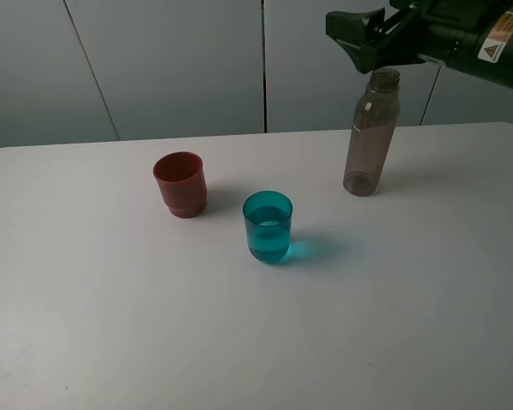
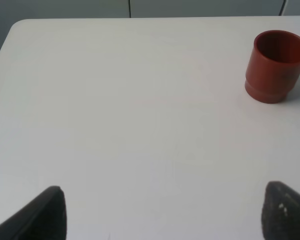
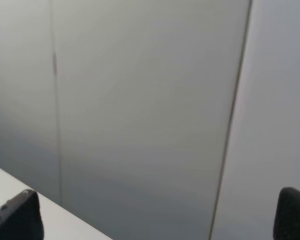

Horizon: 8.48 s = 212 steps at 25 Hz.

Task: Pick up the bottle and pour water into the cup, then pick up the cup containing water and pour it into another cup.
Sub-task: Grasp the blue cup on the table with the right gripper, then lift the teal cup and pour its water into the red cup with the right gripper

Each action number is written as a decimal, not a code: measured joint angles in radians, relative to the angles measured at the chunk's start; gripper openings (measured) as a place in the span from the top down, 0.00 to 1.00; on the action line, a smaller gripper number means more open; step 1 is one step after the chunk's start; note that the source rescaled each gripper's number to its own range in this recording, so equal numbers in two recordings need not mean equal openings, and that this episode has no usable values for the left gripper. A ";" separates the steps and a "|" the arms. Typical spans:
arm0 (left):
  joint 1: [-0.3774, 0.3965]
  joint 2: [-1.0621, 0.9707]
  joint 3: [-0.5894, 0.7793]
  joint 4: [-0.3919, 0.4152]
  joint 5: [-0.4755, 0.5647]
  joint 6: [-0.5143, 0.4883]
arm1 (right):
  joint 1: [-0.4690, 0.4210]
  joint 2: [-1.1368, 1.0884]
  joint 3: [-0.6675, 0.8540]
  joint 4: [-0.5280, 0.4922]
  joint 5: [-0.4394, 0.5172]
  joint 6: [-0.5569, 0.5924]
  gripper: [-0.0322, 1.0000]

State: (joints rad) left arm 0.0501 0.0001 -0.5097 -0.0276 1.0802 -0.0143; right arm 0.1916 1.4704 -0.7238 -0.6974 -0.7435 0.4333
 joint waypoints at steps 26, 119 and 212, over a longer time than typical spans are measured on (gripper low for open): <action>0.000 0.000 0.000 0.000 0.000 0.000 | 0.000 0.422 0.336 -0.148 -0.222 -0.194 0.00; 0.000 0.000 0.000 0.000 0.000 -0.001 | 0.135 0.736 -0.169 -0.611 -0.228 0.103 0.86; 0.000 0.000 0.000 0.000 0.000 -0.001 | 0.533 0.639 -0.757 -0.589 0.943 0.419 0.86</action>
State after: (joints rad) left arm 0.0501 0.0001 -0.5097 -0.0276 1.0802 -0.0156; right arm 0.7251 2.1091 -1.4811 -1.2865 0.1994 0.8523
